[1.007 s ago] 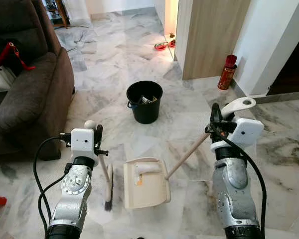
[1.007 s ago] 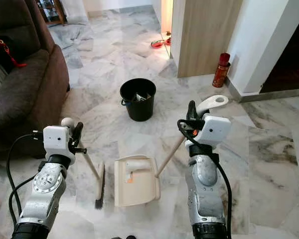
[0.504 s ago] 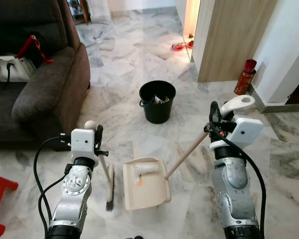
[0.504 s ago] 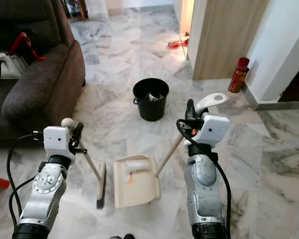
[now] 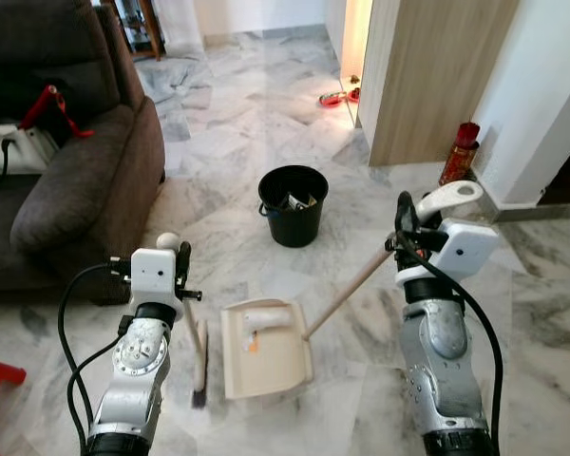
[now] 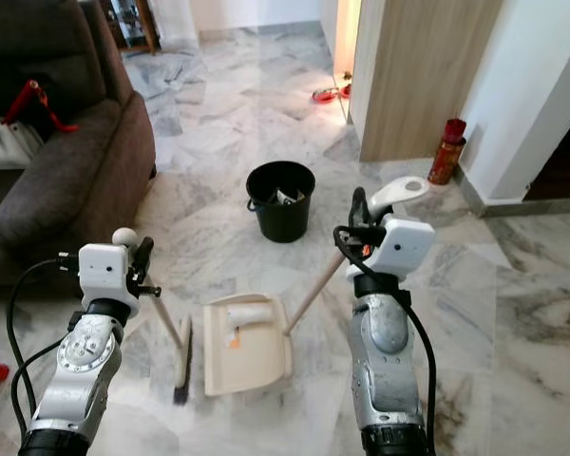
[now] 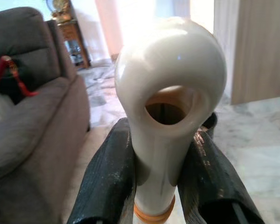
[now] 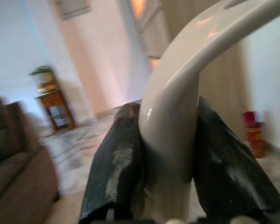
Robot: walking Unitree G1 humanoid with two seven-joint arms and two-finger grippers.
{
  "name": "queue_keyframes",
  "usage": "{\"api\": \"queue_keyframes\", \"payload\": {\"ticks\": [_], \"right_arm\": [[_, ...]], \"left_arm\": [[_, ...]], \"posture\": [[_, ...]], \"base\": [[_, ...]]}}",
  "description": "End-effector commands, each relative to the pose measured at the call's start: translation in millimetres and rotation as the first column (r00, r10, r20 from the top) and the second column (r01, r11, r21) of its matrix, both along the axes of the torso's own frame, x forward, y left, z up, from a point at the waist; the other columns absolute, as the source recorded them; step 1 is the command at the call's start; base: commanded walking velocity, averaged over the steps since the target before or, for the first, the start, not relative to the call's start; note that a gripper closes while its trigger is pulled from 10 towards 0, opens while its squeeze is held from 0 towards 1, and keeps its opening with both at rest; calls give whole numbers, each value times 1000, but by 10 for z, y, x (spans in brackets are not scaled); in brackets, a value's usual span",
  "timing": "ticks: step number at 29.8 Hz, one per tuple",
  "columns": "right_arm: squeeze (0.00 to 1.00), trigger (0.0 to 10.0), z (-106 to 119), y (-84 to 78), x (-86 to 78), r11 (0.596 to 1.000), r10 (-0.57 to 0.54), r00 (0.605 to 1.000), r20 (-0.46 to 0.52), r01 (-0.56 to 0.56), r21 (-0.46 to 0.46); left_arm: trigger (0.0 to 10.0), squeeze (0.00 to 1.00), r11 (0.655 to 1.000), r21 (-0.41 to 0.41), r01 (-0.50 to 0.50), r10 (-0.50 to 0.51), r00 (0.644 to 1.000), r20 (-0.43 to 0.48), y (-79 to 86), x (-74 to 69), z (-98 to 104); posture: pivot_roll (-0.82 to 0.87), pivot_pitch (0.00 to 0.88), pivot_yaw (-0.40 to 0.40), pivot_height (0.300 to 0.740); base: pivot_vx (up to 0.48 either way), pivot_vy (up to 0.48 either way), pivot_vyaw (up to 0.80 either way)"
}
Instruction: Sweep floor
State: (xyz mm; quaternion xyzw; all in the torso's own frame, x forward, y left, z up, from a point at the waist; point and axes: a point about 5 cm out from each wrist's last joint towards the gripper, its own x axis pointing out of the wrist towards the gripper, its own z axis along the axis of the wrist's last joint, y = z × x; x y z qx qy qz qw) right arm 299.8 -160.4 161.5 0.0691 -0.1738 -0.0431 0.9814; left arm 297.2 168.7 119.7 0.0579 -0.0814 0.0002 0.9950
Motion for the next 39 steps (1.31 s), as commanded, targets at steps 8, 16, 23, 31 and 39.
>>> {"api": "queue_keyframes", "payload": {"ticks": [8, 16, 23, 31, 39], "right_arm": [[0, 10000, 499, 28, 11, 998, -31, 978, 207, 21, 51], [0, 10000, 519, 56, 4, 999, -18, 976, 215, 9, 46], [0, 10000, 519, 102, 16, 997, 3, 978, 207, -18, 74], [0, 10000, 544, 158, 26, 996, 27, 976, 215, -44, 77], [0, 10000, 548, 191, 35, 995, 47, 976, 215, -65, 77]], "left_arm": [[10000, 0, 999, 28, -24, 23, 998, 56, 76, 17, 124], [10000, 0, 999, 25, -24, 22, 998, 52, 71, 15, 119], [10000, 0, 1000, 24, -20, 19, 999, 46, 71, 15, 109], [10000, 0, 999, 24, -21, 20, 999, 45, 69, 14, 106], [10000, 0, 1000, 23, -21, 20, 999, 47, 73, 16, 109]], "posture": [[9, 64, 69, 740], [12, 62, 69, 740], [13, 61, 68, 740], [20, 66, 67, 740], [24, 69, 68, 740]], "base": [[468, 0, 0], [446, 0, 0], [480, 0, 0], [469, 0, 0], [480, 0, 0]]}}
